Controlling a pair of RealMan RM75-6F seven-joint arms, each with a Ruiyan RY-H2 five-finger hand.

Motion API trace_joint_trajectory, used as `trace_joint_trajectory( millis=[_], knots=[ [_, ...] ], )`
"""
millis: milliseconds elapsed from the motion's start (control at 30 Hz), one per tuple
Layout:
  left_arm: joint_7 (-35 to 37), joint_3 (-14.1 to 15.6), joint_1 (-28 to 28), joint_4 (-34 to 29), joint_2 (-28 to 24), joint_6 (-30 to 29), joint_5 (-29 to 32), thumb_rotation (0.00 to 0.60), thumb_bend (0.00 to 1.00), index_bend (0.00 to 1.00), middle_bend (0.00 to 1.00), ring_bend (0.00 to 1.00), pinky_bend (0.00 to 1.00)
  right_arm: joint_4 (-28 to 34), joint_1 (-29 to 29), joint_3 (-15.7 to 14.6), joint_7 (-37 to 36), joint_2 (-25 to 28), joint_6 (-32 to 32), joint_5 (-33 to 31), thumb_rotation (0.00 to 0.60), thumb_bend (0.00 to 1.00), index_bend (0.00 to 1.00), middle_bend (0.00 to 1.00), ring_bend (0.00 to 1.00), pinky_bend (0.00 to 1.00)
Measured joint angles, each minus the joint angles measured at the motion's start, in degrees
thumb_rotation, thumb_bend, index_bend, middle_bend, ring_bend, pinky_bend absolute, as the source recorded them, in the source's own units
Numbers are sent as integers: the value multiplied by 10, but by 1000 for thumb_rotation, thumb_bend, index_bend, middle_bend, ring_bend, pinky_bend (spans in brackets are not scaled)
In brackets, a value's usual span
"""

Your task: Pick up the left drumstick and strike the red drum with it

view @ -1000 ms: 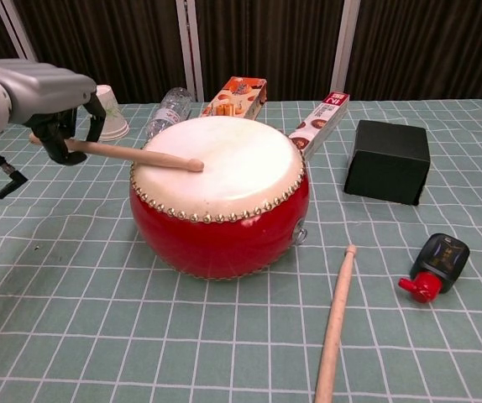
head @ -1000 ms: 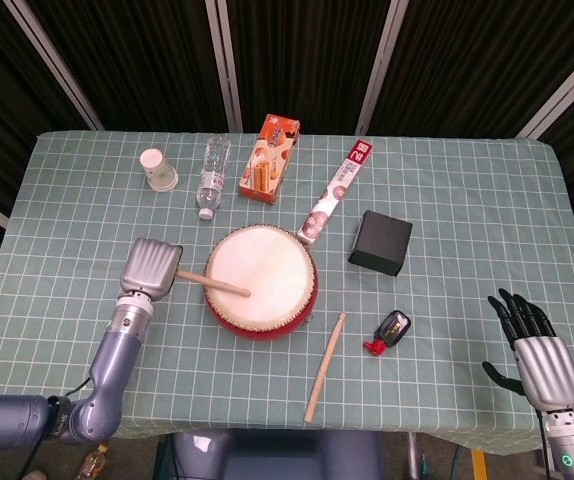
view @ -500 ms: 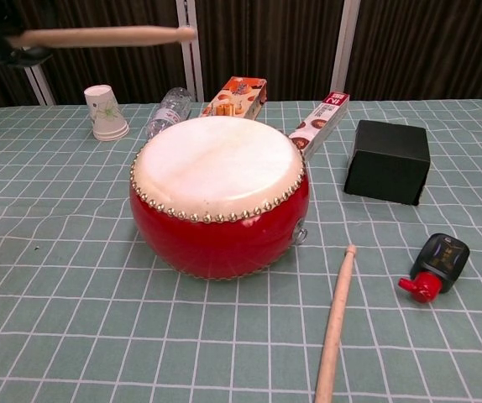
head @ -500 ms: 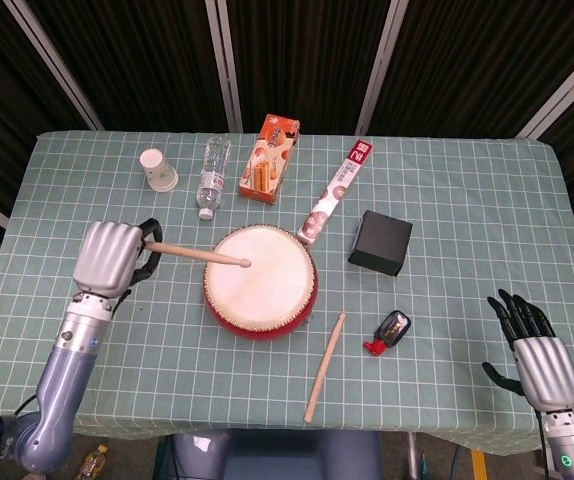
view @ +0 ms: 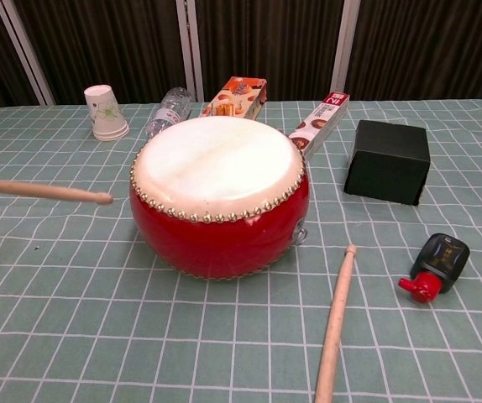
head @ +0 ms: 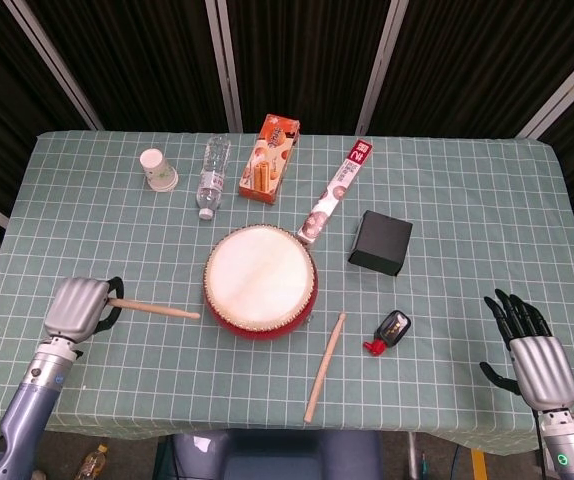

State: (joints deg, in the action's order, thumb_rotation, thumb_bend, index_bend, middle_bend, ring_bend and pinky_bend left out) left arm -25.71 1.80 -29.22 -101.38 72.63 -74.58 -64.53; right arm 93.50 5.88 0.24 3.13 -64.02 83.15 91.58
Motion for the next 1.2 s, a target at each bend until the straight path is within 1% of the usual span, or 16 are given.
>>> trace_joint_trajectory(
  millis=[67, 133, 233, 300, 333, 433, 500, 533, 600, 700, 867, 933, 1033, 1133, 1200],
  knots=[
    [-5, 2, 4, 23, 19, 13, 10, 600, 465, 716, 989, 917, 897, -1, 0, 0, -1, 0, 0, 0, 600, 250, 0, 0, 0, 116],
    [-12, 3, 6, 40, 33, 21, 18, 600, 459, 690, 957, 886, 872, -1, 0, 0, -2, 0, 0, 0, 600, 251, 0, 0, 0, 116],
    [-27, 3, 9, 61, 50, 30, 26, 600, 436, 592, 855, 800, 805, -1, 0, 1, -3, 1, 0, 0, 600, 251, 0, 0, 0, 116],
    [-37, 3, 10, 73, 59, 36, 31, 600, 370, 506, 736, 700, 727, -1, 0, 0, -3, 1, 0, 0, 600, 251, 0, 0, 0, 116],
    [-41, 3, 10, 76, 61, 38, 35, 600, 349, 488, 706, 672, 701, -1, 0, 0, -3, 1, 1, 0, 600, 251, 0, 0, 0, 116],
    [-51, 2, 11, 79, 63, 46, 44, 600, 250, 417, 561, 527, 566, -2, 0, 1, -3, 1, 1, 0, 600, 251, 0, 0, 0, 116],
    [-58, 3, 12, 77, 59, 49, 50, 600, 186, 344, 437, 403, 464, -2, 0, 1, -4, 0, 1, 0, 600, 251, 0, 0, 0, 116],
    [-59, 3, 12, 74, 56, 50, 52, 600, 171, 321, 405, 371, 438, -2, 0, 1, -4, 0, 1, 0, 600, 251, 0, 0, 0, 116],
    [-60, 3, 15, 63, 49, 50, 60, 600, 134, 238, 295, 273, 364, -2, 0, 0, -3, 0, 1, 1, 600, 251, 0, 0, 0, 116],
    [-59, 2, 21, 45, 32, 49, 66, 600, 106, 147, 186, 174, 277, -2, 0, 0, -3, 0, 1, 2, 600, 252, 0, 0, 0, 116],
    [-32, 1, 36, 18, -6, 37, 54, 600, 77, 53, 80, 64, 176, -3, 0, 0, 0, 0, 2, 3, 600, 251, 0, 0, 0, 116],
    [-15, 1, 43, 8, -20, 30, 45, 600, 75, 36, 63, 53, 160, -3, 0, -1, 0, 0, 2, 3, 600, 250, 0, 0, 0, 116],
    [20, 2, 59, -6, -41, 11, 15, 600, 73, 12, 48, 48, 141, -4, 0, -1, 1, -1, 2, 3, 600, 251, 0, 0, 0, 116],
    [67, 4, 79, -10, -57, -22, -32, 600, 45, 0, 11, 7, 112, -5, 0, -1, 0, -1, 3, 5, 600, 251, 0, 0, 0, 116],
    [105, 6, 97, -6, -66, -55, -73, 600, 24, 0, 0, 0, 68, -6, 0, -1, 1, 0, 3, 6, 600, 251, 0, 0, 0, 116]
  ],
)
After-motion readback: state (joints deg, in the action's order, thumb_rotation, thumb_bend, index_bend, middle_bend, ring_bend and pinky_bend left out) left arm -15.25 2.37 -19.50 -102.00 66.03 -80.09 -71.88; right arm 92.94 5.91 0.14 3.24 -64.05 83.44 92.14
